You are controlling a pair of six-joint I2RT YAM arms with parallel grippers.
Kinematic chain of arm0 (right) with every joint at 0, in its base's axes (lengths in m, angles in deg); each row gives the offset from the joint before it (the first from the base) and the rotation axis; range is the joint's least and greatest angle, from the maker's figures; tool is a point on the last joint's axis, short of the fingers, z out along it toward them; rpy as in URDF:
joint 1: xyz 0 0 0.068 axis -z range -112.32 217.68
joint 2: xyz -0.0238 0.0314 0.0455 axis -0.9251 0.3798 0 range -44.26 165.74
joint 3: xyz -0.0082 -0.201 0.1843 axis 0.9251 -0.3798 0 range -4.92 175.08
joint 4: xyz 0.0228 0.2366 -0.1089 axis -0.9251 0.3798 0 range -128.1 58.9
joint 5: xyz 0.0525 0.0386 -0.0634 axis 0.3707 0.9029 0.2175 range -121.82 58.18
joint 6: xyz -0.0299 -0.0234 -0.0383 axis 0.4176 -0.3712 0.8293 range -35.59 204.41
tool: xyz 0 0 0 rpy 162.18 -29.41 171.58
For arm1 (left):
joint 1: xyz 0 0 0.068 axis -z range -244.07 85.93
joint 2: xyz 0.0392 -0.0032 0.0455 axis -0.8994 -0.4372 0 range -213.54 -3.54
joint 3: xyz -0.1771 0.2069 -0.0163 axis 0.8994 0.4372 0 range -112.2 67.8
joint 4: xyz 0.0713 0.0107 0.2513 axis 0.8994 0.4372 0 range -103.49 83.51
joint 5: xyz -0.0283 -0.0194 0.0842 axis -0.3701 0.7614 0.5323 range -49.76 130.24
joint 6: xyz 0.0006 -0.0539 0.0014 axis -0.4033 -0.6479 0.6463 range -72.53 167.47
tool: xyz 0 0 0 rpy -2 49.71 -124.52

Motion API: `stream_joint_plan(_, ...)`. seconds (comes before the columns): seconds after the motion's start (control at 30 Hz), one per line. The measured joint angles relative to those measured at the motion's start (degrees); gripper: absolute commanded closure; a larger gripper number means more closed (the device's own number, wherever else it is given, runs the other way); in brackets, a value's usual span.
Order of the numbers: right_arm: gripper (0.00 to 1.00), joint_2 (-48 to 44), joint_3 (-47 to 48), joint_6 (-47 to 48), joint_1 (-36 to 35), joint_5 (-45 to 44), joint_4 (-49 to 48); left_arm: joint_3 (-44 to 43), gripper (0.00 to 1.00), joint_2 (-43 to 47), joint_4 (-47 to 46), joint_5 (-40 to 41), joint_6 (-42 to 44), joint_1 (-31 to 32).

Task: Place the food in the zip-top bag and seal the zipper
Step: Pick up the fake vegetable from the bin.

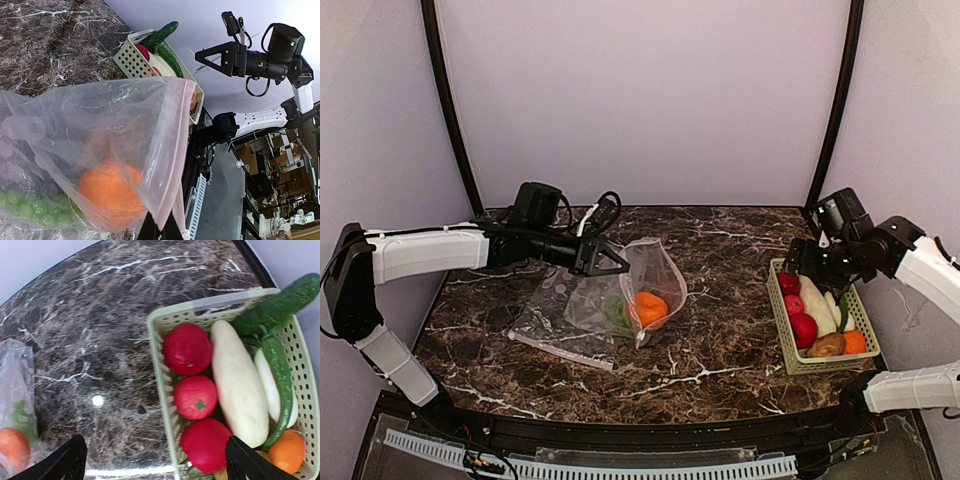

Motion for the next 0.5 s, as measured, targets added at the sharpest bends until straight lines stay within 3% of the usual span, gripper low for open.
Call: stream_joint_plan(0.5,0.19,-0.1,-11.3,6.4,29.9,8.9,-1.1,3.1,0.99,-0.5,-1.9,-2.3,3.5,-1.9)
